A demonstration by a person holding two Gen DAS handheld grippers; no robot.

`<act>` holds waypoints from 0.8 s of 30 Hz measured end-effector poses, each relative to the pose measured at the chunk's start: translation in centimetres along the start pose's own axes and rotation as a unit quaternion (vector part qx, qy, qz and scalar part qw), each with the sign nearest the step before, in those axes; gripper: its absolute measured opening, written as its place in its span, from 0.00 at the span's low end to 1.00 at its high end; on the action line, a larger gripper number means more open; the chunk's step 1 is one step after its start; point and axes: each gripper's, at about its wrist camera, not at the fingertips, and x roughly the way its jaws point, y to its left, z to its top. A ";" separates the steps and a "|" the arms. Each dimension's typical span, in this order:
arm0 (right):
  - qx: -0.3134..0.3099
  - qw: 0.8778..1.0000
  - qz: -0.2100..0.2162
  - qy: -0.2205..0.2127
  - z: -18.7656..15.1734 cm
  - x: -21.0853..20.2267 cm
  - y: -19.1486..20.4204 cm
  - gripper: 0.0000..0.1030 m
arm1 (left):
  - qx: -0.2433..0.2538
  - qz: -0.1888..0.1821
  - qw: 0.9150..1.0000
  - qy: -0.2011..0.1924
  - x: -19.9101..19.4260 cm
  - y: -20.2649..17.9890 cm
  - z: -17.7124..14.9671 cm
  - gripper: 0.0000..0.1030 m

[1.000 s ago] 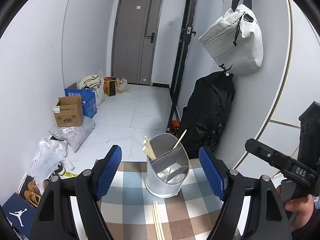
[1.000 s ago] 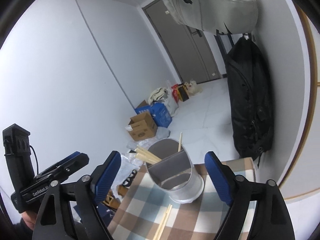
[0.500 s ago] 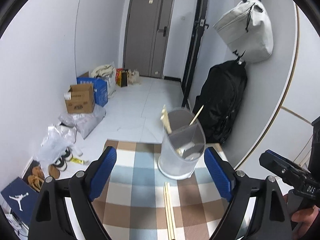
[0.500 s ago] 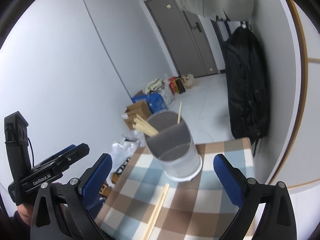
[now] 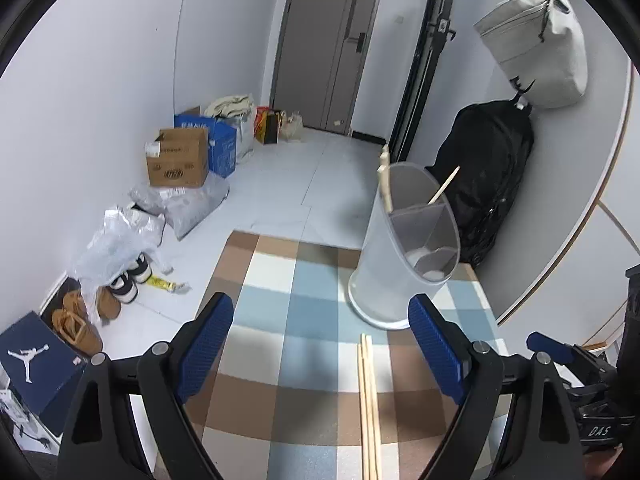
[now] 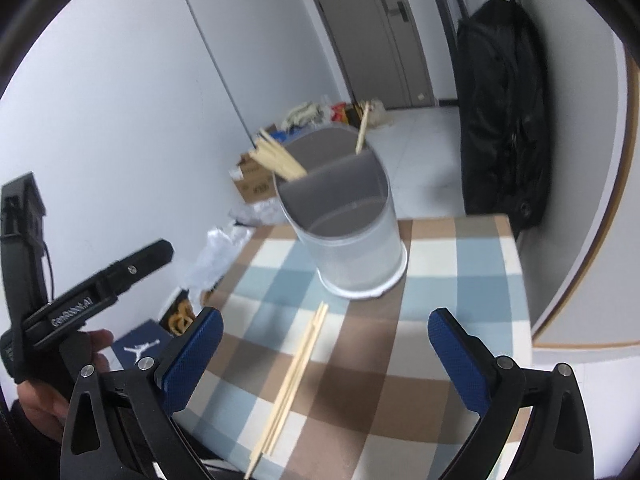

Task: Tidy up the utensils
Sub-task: 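Lower both open tools back toward the remaining chopsticks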

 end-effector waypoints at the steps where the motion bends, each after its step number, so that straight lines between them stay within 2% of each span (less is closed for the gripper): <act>1: 0.000 1.000 0.000 0.000 0.0 0.0 0.0 1.00 | -0.005 0.000 1.000 0.007 0.4 0.3 -0.3 0.84; 4: 0.001 1.000 0.005 0.029 -0.5 1.9 0.1 0.99 | -0.013 0.009 1.000 0.020 1.2 1.2 -0.9 0.84; 6: -0.002 0.999 0.009 0.047 -0.9 3.1 0.4 0.93 | -0.019 0.023 0.999 0.029 1.7 1.9 -1.1 0.84; 8: -0.005 0.998 0.016 0.067 -1.1 4.4 0.8 0.80 | -0.033 0.023 0.998 0.041 2.1 2.6 -1.1 0.84; 14: 0.010 0.992 0.020 0.121 -1.7 8.8 1.6 0.73 | -0.030 0.053 0.997 0.047 2.5 3.7 -1.1 0.84; 18: 0.016 0.989 0.011 0.146 -1.6 10.9 1.8 0.61 | -0.051 0.053 0.995 0.068 3.4 5.1 -1.3 0.84; 24: 0.011 0.985 -0.011 0.173 -1.1 13.0 2.2 0.42 | -0.066 0.048 0.994 0.077 3.8 6.0 -1.1 0.84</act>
